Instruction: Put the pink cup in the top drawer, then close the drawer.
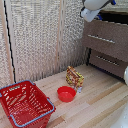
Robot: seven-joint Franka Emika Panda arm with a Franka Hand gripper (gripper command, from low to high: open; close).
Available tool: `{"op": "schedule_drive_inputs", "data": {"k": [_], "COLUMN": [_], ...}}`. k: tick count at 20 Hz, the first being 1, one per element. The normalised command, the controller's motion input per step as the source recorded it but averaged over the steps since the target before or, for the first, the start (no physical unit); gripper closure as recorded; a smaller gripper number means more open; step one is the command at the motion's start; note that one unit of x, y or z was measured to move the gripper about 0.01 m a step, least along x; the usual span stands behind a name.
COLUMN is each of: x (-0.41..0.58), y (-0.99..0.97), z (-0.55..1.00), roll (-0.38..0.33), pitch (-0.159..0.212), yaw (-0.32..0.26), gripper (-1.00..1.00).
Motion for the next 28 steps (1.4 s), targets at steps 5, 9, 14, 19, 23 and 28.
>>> {"op": "schedule_drive_inputs", "data": {"k": [5,9,14,19,23,28], "x": [0.249,0.247,0.279,0.268,0.140,-0.005], "y": [0.34,0.03,-0.47,-0.49,-0.42,-0.59], "z": [-0.45,-0.48,-0.40,-0.25,-0.11,0.04], "roll": [-0.354,-0.315,-0.168,-0.063,0.001,0.010], "pitch": [0.102,0.121,0.122,0.100,0.034,0.058], "yaw": [0.062,0.062,0.061,0.081,0.082,0.128], "gripper": [-1.00,-1.00,-1.00,-1.00,-1.00,1.00]}}
